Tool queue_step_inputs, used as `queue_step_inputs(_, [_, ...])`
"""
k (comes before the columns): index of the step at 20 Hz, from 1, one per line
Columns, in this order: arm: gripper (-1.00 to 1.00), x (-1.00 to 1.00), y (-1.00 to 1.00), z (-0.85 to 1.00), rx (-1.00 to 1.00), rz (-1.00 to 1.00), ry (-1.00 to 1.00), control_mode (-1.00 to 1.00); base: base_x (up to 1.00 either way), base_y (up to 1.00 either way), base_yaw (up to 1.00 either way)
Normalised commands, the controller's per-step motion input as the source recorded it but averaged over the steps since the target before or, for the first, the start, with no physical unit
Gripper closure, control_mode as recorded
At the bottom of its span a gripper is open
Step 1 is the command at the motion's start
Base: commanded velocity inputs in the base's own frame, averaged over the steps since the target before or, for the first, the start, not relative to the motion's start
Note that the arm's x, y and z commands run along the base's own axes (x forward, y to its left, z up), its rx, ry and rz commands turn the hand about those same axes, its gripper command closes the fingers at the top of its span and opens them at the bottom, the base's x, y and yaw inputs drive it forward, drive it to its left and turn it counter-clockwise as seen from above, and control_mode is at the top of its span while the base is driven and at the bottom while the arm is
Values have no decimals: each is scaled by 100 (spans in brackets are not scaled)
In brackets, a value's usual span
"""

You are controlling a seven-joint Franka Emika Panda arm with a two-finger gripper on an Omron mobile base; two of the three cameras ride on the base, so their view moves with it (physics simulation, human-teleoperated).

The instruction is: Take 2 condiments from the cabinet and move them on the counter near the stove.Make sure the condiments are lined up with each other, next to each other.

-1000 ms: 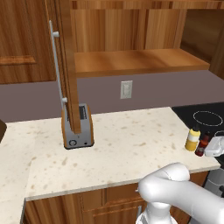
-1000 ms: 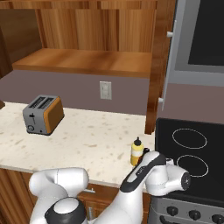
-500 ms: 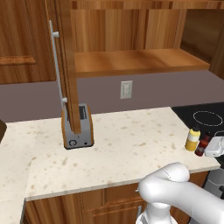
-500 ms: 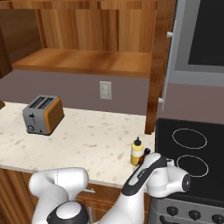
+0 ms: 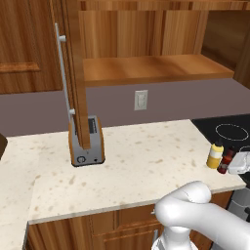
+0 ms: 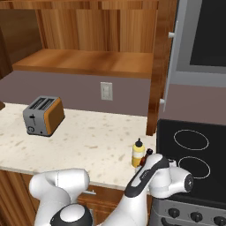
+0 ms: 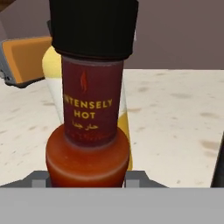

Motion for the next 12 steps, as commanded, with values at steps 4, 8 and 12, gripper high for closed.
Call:
queue_step_inputs(4, [100, 2, 0, -19, 0, 0, -1, -100, 0, 0, 0])
queue_step_inputs(8, [100, 0, 0, -26, -1, 0, 0, -100, 0, 0, 0])
queue_step_inputs(12, [100, 0, 1, -28, -3, 0, 0, -100, 0, 0, 0])
